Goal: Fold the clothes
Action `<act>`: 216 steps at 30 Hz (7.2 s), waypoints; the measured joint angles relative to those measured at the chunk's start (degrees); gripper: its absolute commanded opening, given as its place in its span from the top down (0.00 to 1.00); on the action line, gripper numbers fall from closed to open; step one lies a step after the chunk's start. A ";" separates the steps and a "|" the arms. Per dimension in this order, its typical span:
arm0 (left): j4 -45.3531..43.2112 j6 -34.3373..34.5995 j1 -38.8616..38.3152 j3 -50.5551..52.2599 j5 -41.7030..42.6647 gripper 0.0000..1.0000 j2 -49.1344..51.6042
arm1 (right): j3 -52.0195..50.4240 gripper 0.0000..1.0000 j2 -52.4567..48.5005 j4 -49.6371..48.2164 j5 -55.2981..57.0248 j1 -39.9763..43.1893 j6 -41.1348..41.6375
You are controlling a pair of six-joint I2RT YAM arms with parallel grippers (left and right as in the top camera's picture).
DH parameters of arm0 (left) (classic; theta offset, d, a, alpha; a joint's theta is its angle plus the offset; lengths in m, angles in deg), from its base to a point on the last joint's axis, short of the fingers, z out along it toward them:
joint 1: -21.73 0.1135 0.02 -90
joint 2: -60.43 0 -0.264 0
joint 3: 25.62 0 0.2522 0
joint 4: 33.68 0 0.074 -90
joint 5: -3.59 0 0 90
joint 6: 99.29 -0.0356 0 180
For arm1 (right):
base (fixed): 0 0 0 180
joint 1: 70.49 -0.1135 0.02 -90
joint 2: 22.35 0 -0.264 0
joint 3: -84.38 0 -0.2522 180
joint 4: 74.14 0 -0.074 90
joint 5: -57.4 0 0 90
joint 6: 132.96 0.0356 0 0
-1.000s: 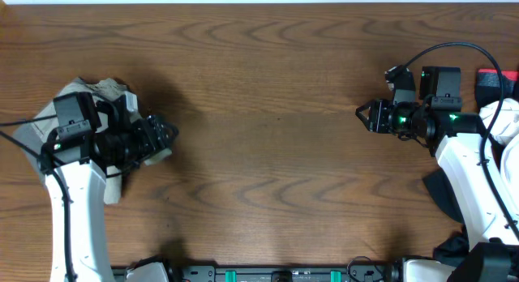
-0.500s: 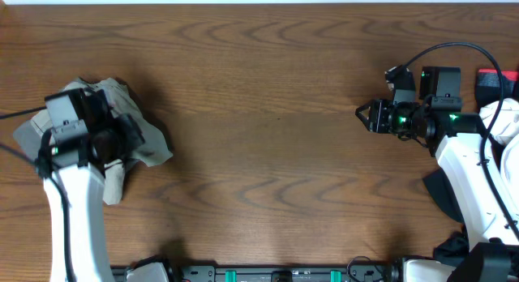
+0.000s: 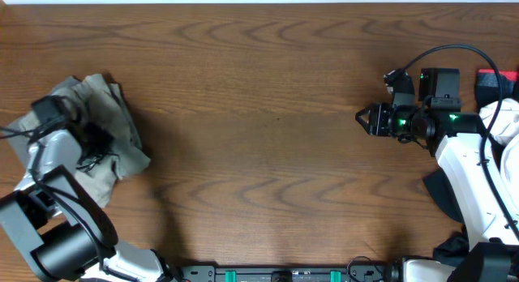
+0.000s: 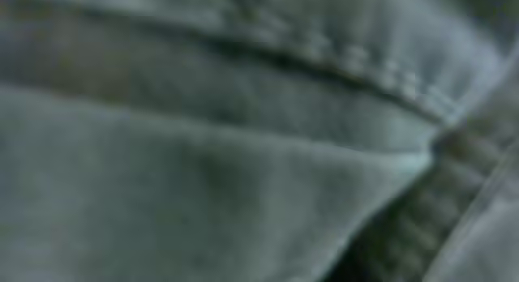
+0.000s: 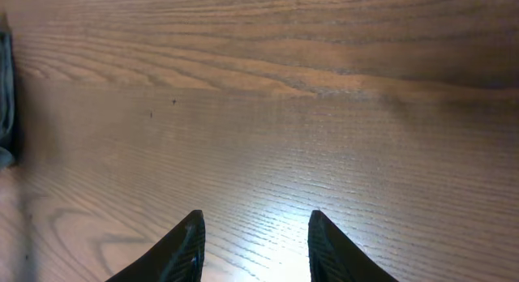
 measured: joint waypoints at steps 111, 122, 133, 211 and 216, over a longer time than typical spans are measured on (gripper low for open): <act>32.76 -20.85 -39.80 -21.84 11.30 0.02 -36.92 | 0.13 0.01 45.18 7.39 1.42 10.32 -3.52; 32.76 -20.85 -39.80 -21.81 10.71 0.02 -34.16 | 0.13 0.01 46.25 13.75 1.44 10.32 -3.67; 32.76 -20.85 -39.80 -21.81 10.71 0.02 -34.05 | -1.70 0.01 46.80 6.95 14.29 9.46 -5.92; -1.07 -22.51 -33.68 27.71 5.18 0.02 -79.93 | -52.50 0.01 81.11 -17.59 17.99 -1.01 -5.90; -1.14 -22.53 -33.68 34.60 5.18 0.02 -92.83 | -52.50 0.01 81.11 -17.59 17.97 -1.01 -5.90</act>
